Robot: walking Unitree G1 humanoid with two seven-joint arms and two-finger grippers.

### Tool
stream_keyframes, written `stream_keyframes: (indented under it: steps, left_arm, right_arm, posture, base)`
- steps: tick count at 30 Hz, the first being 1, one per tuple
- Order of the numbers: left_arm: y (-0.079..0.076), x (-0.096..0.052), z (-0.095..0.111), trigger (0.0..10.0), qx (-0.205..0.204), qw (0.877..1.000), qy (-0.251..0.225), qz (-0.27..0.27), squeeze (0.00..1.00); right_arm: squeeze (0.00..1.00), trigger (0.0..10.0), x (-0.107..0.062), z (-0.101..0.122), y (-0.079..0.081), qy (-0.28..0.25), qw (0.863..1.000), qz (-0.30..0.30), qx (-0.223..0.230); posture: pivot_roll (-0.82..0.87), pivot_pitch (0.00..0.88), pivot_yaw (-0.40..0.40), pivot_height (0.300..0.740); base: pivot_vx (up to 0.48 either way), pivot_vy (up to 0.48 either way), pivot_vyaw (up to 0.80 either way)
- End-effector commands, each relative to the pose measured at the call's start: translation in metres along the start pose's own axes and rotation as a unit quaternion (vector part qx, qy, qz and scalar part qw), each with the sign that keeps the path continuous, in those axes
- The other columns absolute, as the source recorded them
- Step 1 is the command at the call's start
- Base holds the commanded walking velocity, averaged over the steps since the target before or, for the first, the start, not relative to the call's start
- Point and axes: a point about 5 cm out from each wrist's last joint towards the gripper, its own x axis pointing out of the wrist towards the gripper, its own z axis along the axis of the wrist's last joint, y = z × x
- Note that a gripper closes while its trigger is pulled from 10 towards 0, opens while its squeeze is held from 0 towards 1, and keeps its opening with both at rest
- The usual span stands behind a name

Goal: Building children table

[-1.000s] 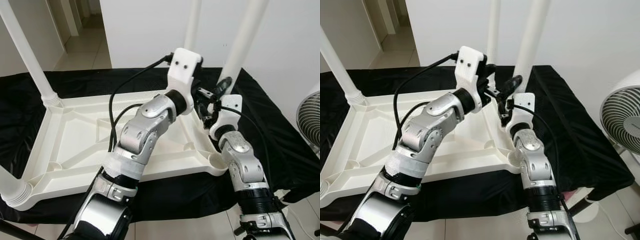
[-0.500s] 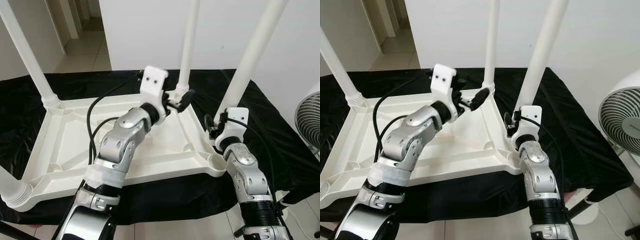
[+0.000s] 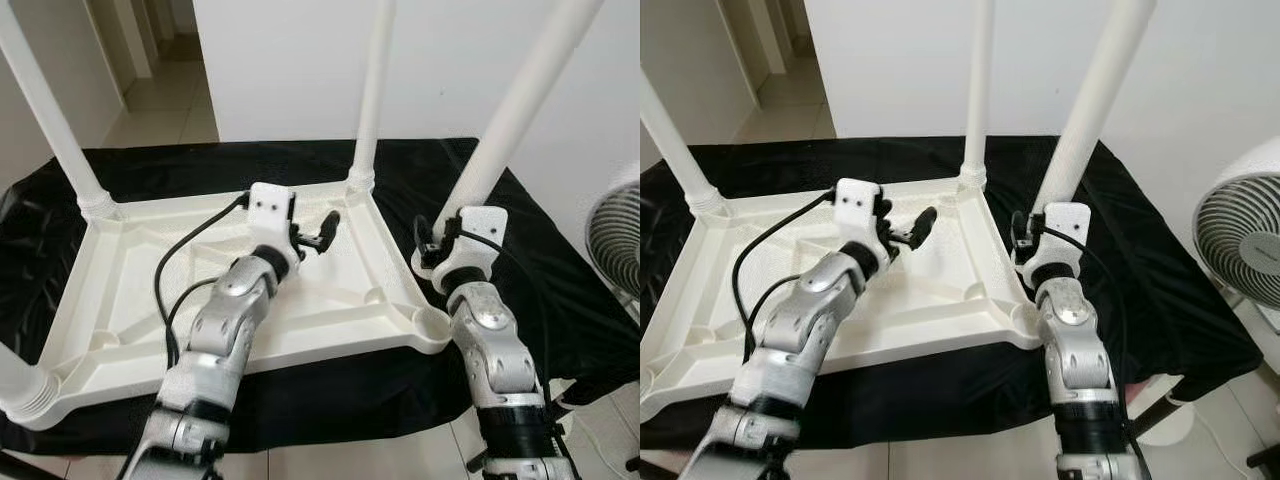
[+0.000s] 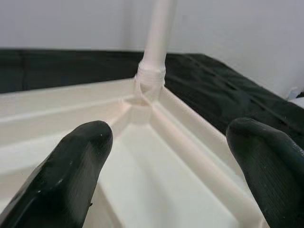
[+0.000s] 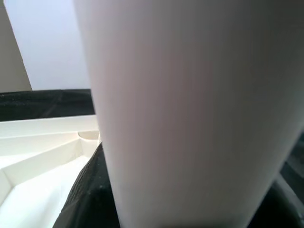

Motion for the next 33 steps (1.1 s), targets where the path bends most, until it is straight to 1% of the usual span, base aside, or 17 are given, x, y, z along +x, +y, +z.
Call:
stream_keyframes:
  steps: [1, 2, 3, 4, 5, 6, 8, 10, 11, 12, 13, 15, 18, 22, 25, 28, 33]
  left_arm:
    - [-0.001, -0.004, 0.003, 10.0, 0.010, 1.000, -0.009, -0.001, 0.00]
    - [-0.005, -0.008, 0.000, 10.0, 0.031, 0.999, -0.007, -0.011, 0.00]
    - [-0.005, -0.008, 0.000, 10.0, 0.031, 0.999, -0.007, -0.011, 0.00]
    - [-0.008, -0.011, -0.001, 10.0, 0.045, 0.999, -0.006, -0.019, 0.00]
    - [-0.013, -0.016, -0.004, 10.0, 0.057, 0.997, -0.007, -0.042, 0.00]
    - [-0.016, -0.021, -0.007, 10.0, 0.063, 0.996, -0.003, -0.060, 0.00]
    - [-0.016, -0.021, -0.007, 10.0, 0.063, 0.996, -0.003, -0.060, 0.00]
    - [-0.022, -0.028, -0.010, 10.0, 0.062, 0.994, -0.002, -0.089, 0.00]
    - [-0.027, -0.032, -0.011, 10.0, 0.065, 0.992, -0.003, -0.111, 0.00]
    - [-0.031, -0.036, -0.012, 10.0, 0.079, 0.988, -0.006, -0.133, 0.00]
    - [-0.031, -0.036, -0.012, 10.0, 0.079, 0.988, -0.006, -0.133, 0.00]
    - [-0.037, -0.043, -0.016, 10.0, 0.097, 0.981, -0.004, -0.167, 0.00]
    - [-0.040, -0.050, -0.022, 10.0, 0.114, 0.973, 0.008, -0.198, 0.00]
    - [-0.038, -0.055, -0.027, 10.0, 0.136, 0.970, 0.016, -0.199, 0.00]
    - [-0.038, -0.055, -0.027, 10.0, 0.138, 0.970, 0.016, -0.197, 0.00]
    - [-0.037, -0.059, -0.030, 10.0, 0.131, 0.971, 0.021, -0.197, 0.00]
    - [-0.037, -0.062, -0.032, 10.0, 0.135, 0.971, 0.026, -0.193, 0.00]
  right_arm:
    - [0.00, 10.0, -0.003, 0.002, 0.000, -0.010, 1.000, -0.003, -0.003]
    - [0.00, 10.0, -0.006, 0.000, 0.001, -0.009, 1.000, 0.003, 0.004]
    - [0.00, 10.0, -0.006, 0.000, 0.001, -0.009, 1.000, 0.003, 0.004]
    - [0.00, 10.0, -0.009, -0.002, 0.002, -0.008, 1.000, 0.009, 0.009]
    - [0.00, 10.0, -0.013, -0.003, 0.003, -0.008, 1.000, 0.014, 0.019]
    - [0.00, 10.0, -0.017, -0.004, 0.005, -0.010, 0.999, 0.019, 0.026]
    - [0.00, 10.0, -0.017, -0.004, 0.005, -0.010, 0.999, 0.019, 0.026]
    - [0.00, 10.0, -0.023, -0.007, 0.006, -0.009, 0.999, 0.023, 0.031]
    - [0.00, 10.0, -0.025, -0.009, 0.007, -0.004, 0.999, 0.024, 0.031]
    - [0.00, 10.0, -0.028, -0.010, 0.008, -0.001, 0.999, 0.027, 0.033]
    - [0.00, 10.0, -0.028, -0.010, 0.008, -0.001, 0.999, 0.027, 0.033]
    - [0.00, 10.0, -0.032, -0.012, 0.010, 0.003, 0.999, 0.033, 0.036]
    - [0.00, 10.0, -0.035, -0.013, 0.014, 0.007, 0.999, 0.042, 0.035]
    - [0.00, 10.0, -0.038, -0.015, 0.014, 0.011, 0.998, 0.046, 0.036]
    - [0.00, 10.0, -0.039, -0.015, 0.014, 0.012, 0.998, 0.046, 0.036]
    - [0.00, 10.0, -0.044, -0.018, 0.015, 0.019, 0.998, 0.047, 0.037]
    - [0.00, 10.0, -0.050, -0.020, 0.016, 0.026, 0.998, 0.049, 0.037]
  posture:
    - [-0.05, 0.041, 0.046, 0.740]
    - [-0.05, 0.041, 0.046, 0.740]
    - [-0.05, 0.041, 0.046, 0.740]
    - [-0.04, 0.043, 0.044, 0.740]
    - [-0.04, 0.043, 0.042, 0.740]
    - [-0.04, 0.044, 0.038, 0.740]
    - [-0.04, 0.044, 0.038, 0.740]
    - [-0.02, 0.047, 0.022, 0.740]
    - [-0.02, 0.047, 0.022, 0.740]
    - [-0.02, 0.047, 0.016, 0.740]
    - [-0.02, 0.047, 0.016, 0.740]
    - [-0.02, 0.047, 0.014, 0.740]
    - [-0.02, 0.047, 0.010, 0.740]
    - [-0.02, 0.049, 0.011, 0.740]
    - [-0.02, 0.049, 0.013, 0.740]
    - [-0.02, 0.051, 0.015, 0.740]
    - [-0.01, 0.055, 0.013, 0.740]
  base:
    - [0.000, 0.000, 0.00]
    - [0.000, 0.000, 0.00]
    - [0.000, 0.000, 0.00]
    - [0.000, 0.000, 0.00]
    - [0.000, 0.000, 0.00]
    - [0.000, 0.000, 0.00]
    - [0.000, 0.000, 0.00]
    - [0.000, 0.000, 0.00]
    - [0.000, 0.000, 0.00]
    - [0.000, 0.000, 0.00]
    - [0.000, 0.000, 0.00]
    - [0.000, 0.000, 0.00]
    - [0.000, 0.000, 0.00]
    - [0.000, 0.000, 0.00]
    - [0.000, 0.000, 0.00]
    - [0.000, 0.000, 0.00]
    - [0.000, 0.000, 0.00]
